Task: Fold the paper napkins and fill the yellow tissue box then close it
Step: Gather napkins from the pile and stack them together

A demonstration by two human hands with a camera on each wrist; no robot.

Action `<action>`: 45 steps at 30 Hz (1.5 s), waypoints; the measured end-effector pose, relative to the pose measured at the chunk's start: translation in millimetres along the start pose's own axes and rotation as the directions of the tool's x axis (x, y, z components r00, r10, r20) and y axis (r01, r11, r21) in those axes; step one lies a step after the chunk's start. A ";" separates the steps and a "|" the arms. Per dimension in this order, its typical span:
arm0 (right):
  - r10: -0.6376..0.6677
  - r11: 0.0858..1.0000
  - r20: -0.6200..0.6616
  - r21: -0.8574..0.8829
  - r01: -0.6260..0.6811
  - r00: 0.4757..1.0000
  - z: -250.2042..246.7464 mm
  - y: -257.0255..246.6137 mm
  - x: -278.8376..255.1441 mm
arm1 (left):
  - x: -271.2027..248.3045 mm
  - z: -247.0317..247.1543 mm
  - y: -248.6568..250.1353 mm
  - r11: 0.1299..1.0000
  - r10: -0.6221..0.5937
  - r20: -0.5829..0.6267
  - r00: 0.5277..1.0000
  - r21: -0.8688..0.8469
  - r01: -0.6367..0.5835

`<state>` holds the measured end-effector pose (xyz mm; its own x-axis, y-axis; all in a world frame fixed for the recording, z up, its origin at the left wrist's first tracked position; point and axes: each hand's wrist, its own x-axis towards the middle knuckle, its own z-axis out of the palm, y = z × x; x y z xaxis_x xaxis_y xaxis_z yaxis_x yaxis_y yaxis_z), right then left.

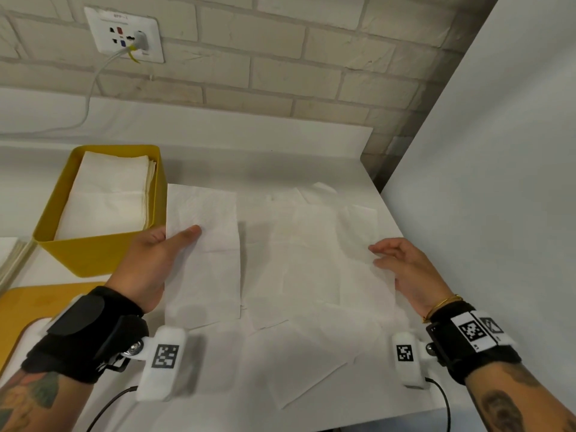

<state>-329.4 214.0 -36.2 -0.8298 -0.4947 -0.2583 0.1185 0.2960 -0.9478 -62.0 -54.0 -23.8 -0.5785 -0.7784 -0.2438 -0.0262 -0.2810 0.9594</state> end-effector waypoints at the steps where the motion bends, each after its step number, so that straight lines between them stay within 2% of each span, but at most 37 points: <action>1: -0.045 0.989 0.031 -0.140 0.049 0.999 0.4 -2.5 0.0 | -0.1 0.1 0.0 1.000 0.002 0.001 1.000 0.002 -0.002; 5: -0.091 0.831 0.068 -0.545 0.114 0.994 10.8 -20.4 7.9 | 0.2 3.4 0.7 1.000 0.001 0.010 1.000 0.002 -0.001; 8: -0.139 0.753 0.021 -0.647 0.119 0.990 19.0 -23.6 26.3 | -0.7 4.9 1.1 1.000 0.002 0.016 1.000 0.002 -0.002; 11: -0.146 0.777 -0.059 -0.625 0.077 0.988 18.2 -26.3 46.4 | -1.7 4.3 -0.3 1.000 0.001 0.013 1.000 0.000 -0.001; 15: -0.174 0.879 -0.044 -0.458 0.135 0.984 9.7 -35.3 57.8 | -3.8 2.3 -2.1 1.000 0.008 0.012 1.000 0.006 -0.008; 18: -0.154 0.965 0.013 -0.212 0.153 0.988 -1.8 -39.4 46.3 | -5.1 0.2 -2.2 1.000 0.009 0.010 1.000 0.006 -0.009; 22: -0.113 0.993 0.165 -0.025 0.118 0.980 -19.0 -33.0 21.5 | -4.7 -2.8 -2.6 1.000 0.009 0.005 1.000 0.009 -0.009; 24: -0.148 0.985 0.221 -0.049 0.163 0.964 -25.5 -26.5 6.6 | -3.7 -2.0 -2.4 1.000 0.003 0.009 1.000 0.012 -0.003; 27: -0.184 0.952 0.312 -0.181 0.248 0.932 -33.5 -15.4 -10.4 | -1.2 0.4 -3.1 1.000 -0.002 0.017 1.000 0.019 0.002; 30: -0.063 0.874 0.498 -0.390 0.288 0.865 -39.1 -8.5 -20.0 | 2.2 2.2 -4.2 1.000 -0.005 0.025 1.000 0.023 0.005; 32: 0.012 0.843 0.554 -0.453 0.289 0.832 -43.9 -12.4 -25.8 | 4.7 4.6 -4.3 1.000 -0.012 0.036 0.999 0.023 0.011; 33: -0.002 0.857 0.551 -0.429 0.285 0.835 -44.8 -16.6 -27.6 | 5.8 5.2 -3.9 1.000 -0.015 0.040 0.999 0.022 0.014; 34: -0.040 0.884 0.512 -0.383 0.269 0.858 -45.2 -21.3 -28.3 | 6.5 6.0 -3.4 1.000 -0.016 0.044 0.999 0.020 0.015; 36: -0.112 0.911 0.343 -0.339 0.234 0.933 -42.7 -31.6 -23.8 | 7.3 7.4 -2.2 1.000 -0.014 0.050 0.999 0.016 0.014; 38: -0.146 0.852 0.210 -0.470 0.231 0.967 -35.2 -39.4 -12.0 | 7.4 9.0 -1.0 1.000 -0.011 0.055 0.998 0.009 0.010; 40: -0.139 0.759 0.218 -0.603 0.246 0.966 -21.6 -43.6 0.9 | 6.4 11.6 0.6 1.000 -0.009 0.062 0.998 0.001 0.009; 45: -0.006 0.615 0.303 -0.750 0.242 0.953 24.4 -37.0 22.1 | 2.6 19.8 4.5 0.999 -0.009 0.088 0.996 -0.032 0.012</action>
<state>-338.8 172.1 -11.5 -0.6262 -0.7208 -0.2973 -0.5371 0.6752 -0.5056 -79.7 -46.1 -17.3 -0.6479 -0.7233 -0.2390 -0.0068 -0.3082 0.9513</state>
